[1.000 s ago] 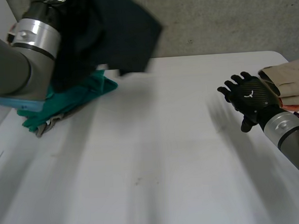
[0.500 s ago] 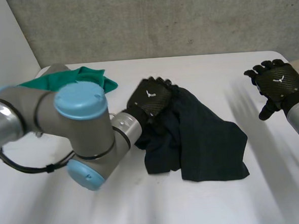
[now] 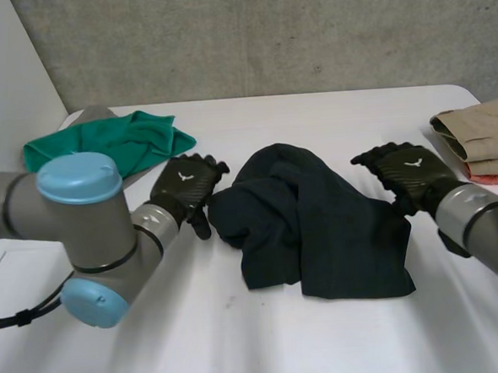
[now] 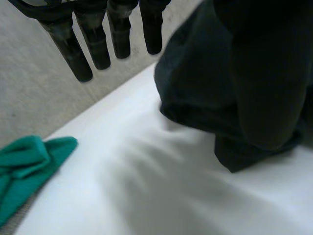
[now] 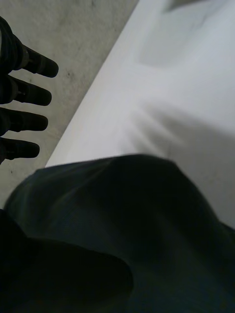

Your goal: Fold the laundry.

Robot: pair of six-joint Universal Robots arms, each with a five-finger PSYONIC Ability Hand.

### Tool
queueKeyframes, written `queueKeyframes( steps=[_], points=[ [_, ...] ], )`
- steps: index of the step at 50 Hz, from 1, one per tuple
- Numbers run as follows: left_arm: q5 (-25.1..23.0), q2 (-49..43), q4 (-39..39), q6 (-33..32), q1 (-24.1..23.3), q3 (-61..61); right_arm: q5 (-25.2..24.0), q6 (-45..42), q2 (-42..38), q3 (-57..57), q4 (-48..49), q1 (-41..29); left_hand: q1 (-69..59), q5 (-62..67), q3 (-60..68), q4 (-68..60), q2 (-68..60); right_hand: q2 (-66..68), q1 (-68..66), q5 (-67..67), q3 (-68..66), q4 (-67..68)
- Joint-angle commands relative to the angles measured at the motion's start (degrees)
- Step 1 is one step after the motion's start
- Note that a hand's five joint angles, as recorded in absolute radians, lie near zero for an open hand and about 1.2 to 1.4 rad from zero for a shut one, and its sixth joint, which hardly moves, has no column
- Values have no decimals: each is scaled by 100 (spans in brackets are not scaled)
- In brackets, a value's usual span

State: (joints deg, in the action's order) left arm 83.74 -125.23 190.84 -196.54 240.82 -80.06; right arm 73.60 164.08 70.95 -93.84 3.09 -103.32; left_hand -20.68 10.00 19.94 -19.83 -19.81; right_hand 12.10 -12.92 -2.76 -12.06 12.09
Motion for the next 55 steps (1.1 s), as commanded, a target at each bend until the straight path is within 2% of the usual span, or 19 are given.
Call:
queueKeyframes(
  steps=[1, 3, 4, 5, 9, 15, 22, 26, 30, 33, 34, 35, 36, 38, 43, 48, 55],
  points=[
    [-33, -441, 14, 81, -307, 455, 313, -17, -846, 551, 166, -329, -3865, 3933, 3940, -3950, -3952, 2009, -1927, -1944, -2013, 2010],
    [-24, -441, 49, 125, -334, 482, 409, -17, -872, 630, 174, -329, -5922, 5991, 5997, -6007, -6009, 3910, -3828, -3844, -3914, 3911],
    [-7, -423, 84, 151, -326, 491, 462, -25, -846, 674, 218, -303, -5932, 6000, 6006, -6017, -6019, 5701, -5619, -5636, -5705, 5702],
    [11, -362, 189, 203, -317, 500, 463, -25, -829, 683, 245, -294, -5932, 6000, 6006, -6017, -6019, 6668, -6586, -6603, -6672, 6669],
    [116, 75, 453, 248, -291, 500, 401, -87, -627, 718, 359, -268, -5932, 6000, 6006, -6017, -6019, 6790, -6708, -6724, -6794, 6791],
    [310, 622, 621, 265, -168, 640, 296, -350, 146, 736, 394, -285, -5932, 6000, 6006, -6017, -6019, 6790, -6708, -6724, -6794, 6791],
    [319, 1422, 568, 318, -220, 430, 234, -360, 253, 1245, 508, -285, -5932, 6000, 6006, -6017, -6019, 6790, -6708, -6724, -6794, 6791],
    [310, 1843, 586, 345, -317, -9, 234, -368, 77, 1702, 658, -347, -5932, 6000, 6006, -6017, -6019, 6790, -6708, -6724, -6794, 6791],
    [319, 2046, 638, 274, -370, -554, 199, -412, -773, 2246, 930, -417, -5932, 6000, 6006, -6017, -6019, 6790, -6708, -6724, -6794, 6791],
    [345, 2038, 673, 239, -370, -888, 199, -429, -1048, 2388, 861, -627, -5932, 6000, 6006, -6017, -6019, 6790, -6708, -6724, -6794, 6791],
    [363, 2038, 691, 230, -370, -924, 190, -447, -1135, 2397, 712, -811, -5932, 6000, 6006, -6017, -6019, 3065, -2983, -3000, -3069, 3067],
    [441, 2012, 734, 230, -300, -959, 190, -439, -1180, 2406, 632, -865, -5932, 6000, 6006, -6017, -6019, 247, -165, -182, -251, 248],
    [503, 1985, 761, 230, -273, -951, 199, -412, -1215, 2397, 571, -926, -5932, 6000, 6006, -6017, -6019, -210, 292, 276, 206, -209],
    [626, 1933, 822, 204, -168, -889, 243, -377, -1163, 2336, 422, -971, -5932, 6000, 6006, -6017, -6019, -210, 292, 276, 206, -209],
    [785, 1862, 990, -120, 499, -329, 287, -359, -970, 2195, 377, -936, -5932, 6000, 6006, -6017, -6019, -210, 292, 276, 206, -209],
    [776, 1792, 1025, -297, 580, 481, 296, -377, -644, 2028, 350, -892, -5932, 6000, 6006, -6017, -6019, -210, 292, 276, 206, -209],
    [741, 1344, 1341, -209, 519, 1571, 296, -351, -284, 1545, 333, -496, -5932, 6000, 6006, -6017, -6019, -210, 292, 276, 206, -209]
  ],
)
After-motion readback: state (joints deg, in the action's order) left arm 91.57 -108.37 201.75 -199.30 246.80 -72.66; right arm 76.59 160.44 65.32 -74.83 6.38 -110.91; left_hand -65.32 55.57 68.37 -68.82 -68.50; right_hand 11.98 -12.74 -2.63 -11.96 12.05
